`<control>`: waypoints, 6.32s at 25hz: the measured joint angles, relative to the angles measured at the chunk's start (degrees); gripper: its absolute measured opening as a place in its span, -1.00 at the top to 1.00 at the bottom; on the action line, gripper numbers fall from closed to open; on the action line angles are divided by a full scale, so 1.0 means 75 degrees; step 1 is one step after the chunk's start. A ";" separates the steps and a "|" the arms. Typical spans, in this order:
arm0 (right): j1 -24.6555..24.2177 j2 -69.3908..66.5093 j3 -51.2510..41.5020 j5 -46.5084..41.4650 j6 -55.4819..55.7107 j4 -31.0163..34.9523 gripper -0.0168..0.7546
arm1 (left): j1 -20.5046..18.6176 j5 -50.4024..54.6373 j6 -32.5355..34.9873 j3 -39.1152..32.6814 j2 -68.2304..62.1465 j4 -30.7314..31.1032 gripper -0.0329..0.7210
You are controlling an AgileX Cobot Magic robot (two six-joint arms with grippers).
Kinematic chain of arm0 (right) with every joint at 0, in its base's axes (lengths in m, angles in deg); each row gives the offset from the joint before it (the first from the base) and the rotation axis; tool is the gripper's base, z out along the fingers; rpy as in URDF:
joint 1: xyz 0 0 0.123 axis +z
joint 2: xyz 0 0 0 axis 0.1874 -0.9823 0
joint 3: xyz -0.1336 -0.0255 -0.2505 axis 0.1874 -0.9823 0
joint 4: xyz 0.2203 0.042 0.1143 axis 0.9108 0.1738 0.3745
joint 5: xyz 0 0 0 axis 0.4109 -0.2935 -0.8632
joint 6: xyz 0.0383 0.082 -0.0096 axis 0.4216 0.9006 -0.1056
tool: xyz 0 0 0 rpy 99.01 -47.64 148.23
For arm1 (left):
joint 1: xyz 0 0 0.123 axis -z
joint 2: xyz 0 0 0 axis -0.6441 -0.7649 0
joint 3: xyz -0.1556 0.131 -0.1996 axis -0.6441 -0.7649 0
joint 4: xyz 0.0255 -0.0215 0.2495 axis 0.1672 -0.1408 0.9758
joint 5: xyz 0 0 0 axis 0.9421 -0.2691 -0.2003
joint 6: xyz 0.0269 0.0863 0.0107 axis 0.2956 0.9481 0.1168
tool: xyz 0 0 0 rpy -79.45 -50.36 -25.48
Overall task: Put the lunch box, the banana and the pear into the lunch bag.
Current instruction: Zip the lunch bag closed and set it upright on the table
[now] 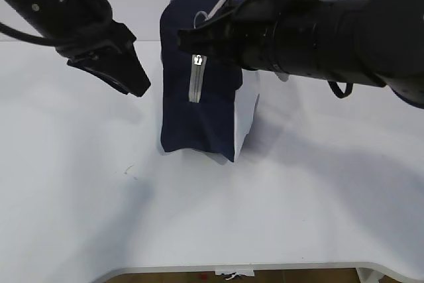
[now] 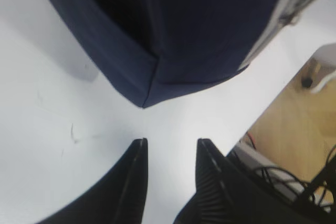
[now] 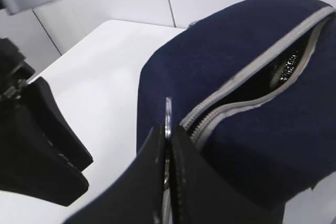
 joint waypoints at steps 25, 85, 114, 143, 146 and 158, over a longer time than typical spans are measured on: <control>0.0000 -0.0018 0.0000 -0.0246 0.0000 0.0640 0.95 | 0.1812 -0.8146 0.3929 -0.4854 0.1317 -0.3762 0.28; -0.0631 -0.0490 0.1054 0.0211 -0.0595 0.0850 0.95 | 0.1812 -0.7471 0.3929 -0.4140 0.1063 -0.2768 0.84; -0.2246 -0.2811 0.3615 -0.1669 -0.0608 0.1350 0.95 | 0.1812 -0.6495 0.3929 -0.5404 0.2734 -0.1474 0.85; -0.2258 -0.2902 0.3630 -0.3053 -0.0608 0.1337 0.95 | -0.0215 -0.1728 0.1107 -0.3394 0.3018 -0.3198 -0.29; -0.2258 -0.2902 0.3630 -0.3053 -0.0608 0.1337 0.95 | -0.0399 -0.0856 0.0088 -0.2679 0.2811 -0.2412 -0.28; -0.2258 -0.2913 0.3646 -0.3219 -0.0608 0.1337 0.95 | -0.0456 0.0390 -0.1356 0.0503 0.0379 -0.1504 -0.27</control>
